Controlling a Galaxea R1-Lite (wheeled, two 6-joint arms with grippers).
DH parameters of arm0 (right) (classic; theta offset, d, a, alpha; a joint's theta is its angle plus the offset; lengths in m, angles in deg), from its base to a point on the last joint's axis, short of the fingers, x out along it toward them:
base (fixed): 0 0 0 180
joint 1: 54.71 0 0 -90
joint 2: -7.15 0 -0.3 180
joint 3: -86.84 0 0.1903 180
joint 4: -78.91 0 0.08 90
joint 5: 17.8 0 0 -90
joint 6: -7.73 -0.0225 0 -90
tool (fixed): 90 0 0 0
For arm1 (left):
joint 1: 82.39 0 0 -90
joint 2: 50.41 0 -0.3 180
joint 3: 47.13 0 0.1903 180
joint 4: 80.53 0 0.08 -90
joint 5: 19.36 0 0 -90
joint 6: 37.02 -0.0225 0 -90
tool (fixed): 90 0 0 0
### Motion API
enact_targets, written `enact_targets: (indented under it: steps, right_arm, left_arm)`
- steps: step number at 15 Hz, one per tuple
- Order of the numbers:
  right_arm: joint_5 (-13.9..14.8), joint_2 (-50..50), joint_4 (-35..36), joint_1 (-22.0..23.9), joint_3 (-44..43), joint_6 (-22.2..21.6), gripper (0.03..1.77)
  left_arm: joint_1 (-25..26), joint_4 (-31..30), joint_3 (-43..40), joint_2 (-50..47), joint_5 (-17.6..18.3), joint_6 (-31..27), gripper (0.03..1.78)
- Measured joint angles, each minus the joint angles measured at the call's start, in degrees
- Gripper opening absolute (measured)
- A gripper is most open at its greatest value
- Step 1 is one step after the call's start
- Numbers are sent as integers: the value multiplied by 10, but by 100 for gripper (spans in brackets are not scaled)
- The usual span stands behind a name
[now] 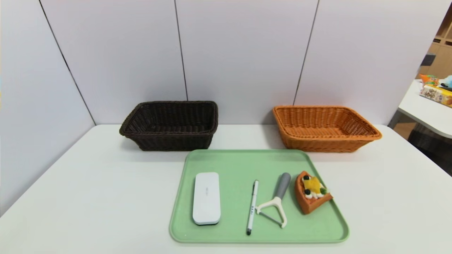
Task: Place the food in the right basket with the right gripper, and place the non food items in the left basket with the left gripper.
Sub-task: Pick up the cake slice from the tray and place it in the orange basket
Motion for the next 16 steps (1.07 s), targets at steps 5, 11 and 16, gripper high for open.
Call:
enact_targets:
  steps: [5,11,16]
  right_arm:
    - [-94,-59,-111,-6,-119,-5,170]
    - [-70,-81,-182,1,-170,59,170]
    - [-30,-94,-67,3,-114,67,170]
  left_arm:
    - [0,10,59,60,-2,-1,169]
    - [1,9,63,72,0,-3,169]
    - [1,9,64,103,15,7,169]
